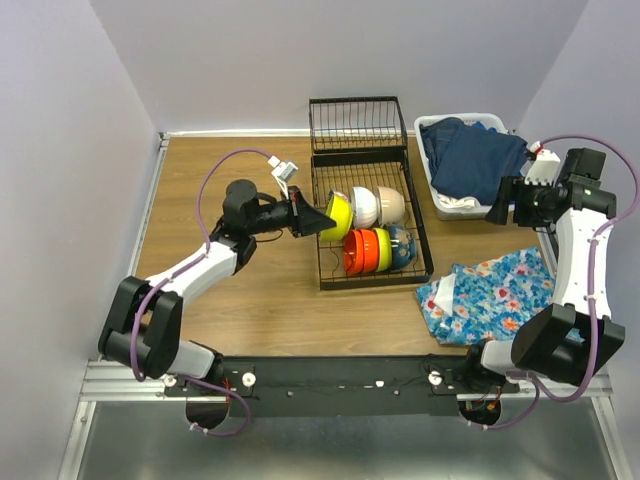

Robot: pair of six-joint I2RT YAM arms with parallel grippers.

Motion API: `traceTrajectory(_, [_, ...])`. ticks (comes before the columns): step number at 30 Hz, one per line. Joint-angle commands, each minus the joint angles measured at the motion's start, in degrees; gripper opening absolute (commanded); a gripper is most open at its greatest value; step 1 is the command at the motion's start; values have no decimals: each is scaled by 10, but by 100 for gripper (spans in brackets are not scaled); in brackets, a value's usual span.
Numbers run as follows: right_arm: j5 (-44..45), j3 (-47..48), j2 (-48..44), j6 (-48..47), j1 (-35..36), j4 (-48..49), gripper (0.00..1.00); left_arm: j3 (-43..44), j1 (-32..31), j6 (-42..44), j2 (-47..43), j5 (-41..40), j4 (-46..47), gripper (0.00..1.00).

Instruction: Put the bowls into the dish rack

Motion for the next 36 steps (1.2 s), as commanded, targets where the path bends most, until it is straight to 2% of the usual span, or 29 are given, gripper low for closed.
traceTrajectory(1, [46,33,27,3,2,-28,80,-37,3,-230,39,-5,314,3])
traceTrajectory(2, [47,37,32,8,2,-29,80,-52,3,-253,49,-14,363,2])
traceTrajectory(5, [43,40,41,10,2,-33,80,-81,-2,-260,55,-43,380,0])
traceTrajectory(19, [66,-11,34,-6,2,-34,80,-145,1,-299,63,-111,303,0])
traceTrajectory(36, [75,-72,46,-6,2,-3,80,-166,-16,-298,119,-120,323,0])
